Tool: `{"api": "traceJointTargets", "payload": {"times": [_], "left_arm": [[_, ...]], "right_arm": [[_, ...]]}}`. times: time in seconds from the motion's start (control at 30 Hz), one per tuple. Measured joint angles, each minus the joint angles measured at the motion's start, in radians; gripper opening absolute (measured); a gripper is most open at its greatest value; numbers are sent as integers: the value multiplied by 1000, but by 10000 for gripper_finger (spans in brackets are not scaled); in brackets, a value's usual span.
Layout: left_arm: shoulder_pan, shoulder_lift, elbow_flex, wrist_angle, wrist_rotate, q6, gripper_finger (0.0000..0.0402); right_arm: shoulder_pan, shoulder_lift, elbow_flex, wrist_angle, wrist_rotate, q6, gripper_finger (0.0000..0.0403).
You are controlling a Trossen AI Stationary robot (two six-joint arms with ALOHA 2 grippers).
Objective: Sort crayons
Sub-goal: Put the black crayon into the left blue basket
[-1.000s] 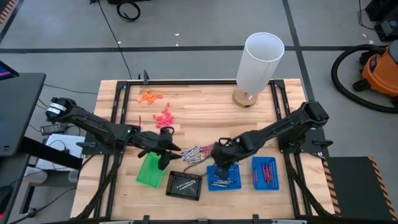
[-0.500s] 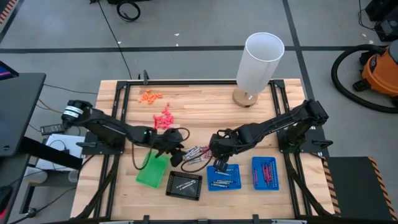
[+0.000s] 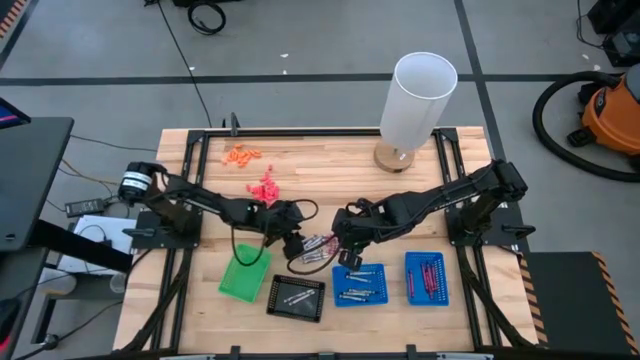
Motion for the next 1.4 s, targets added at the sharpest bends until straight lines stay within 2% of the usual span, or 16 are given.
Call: {"api": "traceJointTargets", "payload": {"times": [0.33, 0.5, 0.73, 1.07, 1.33, 1.4], "left_arm": [[29, 123, 146, -154, 8, 75, 192], [29, 145, 150, -149, 71, 75, 192], [49, 144, 148, -156, 76, 80, 186], [65, 141, 149, -221, 45, 176, 101], [65, 139, 149, -244, 24, 186, 18], [66, 139, 148, -243, 24, 181, 10]], "right_arm": [[-3, 0, 0, -17, -8, 0, 111], [-3, 0, 0, -30, -9, -2, 111], [-3, 0, 0, -30, -11, -15, 111], [-2, 0, 0, -29, -12, -15, 112], [-2, 0, 0, -28, -13, -14, 112], [-2, 0, 0, -29, -13, -14, 112]]}}
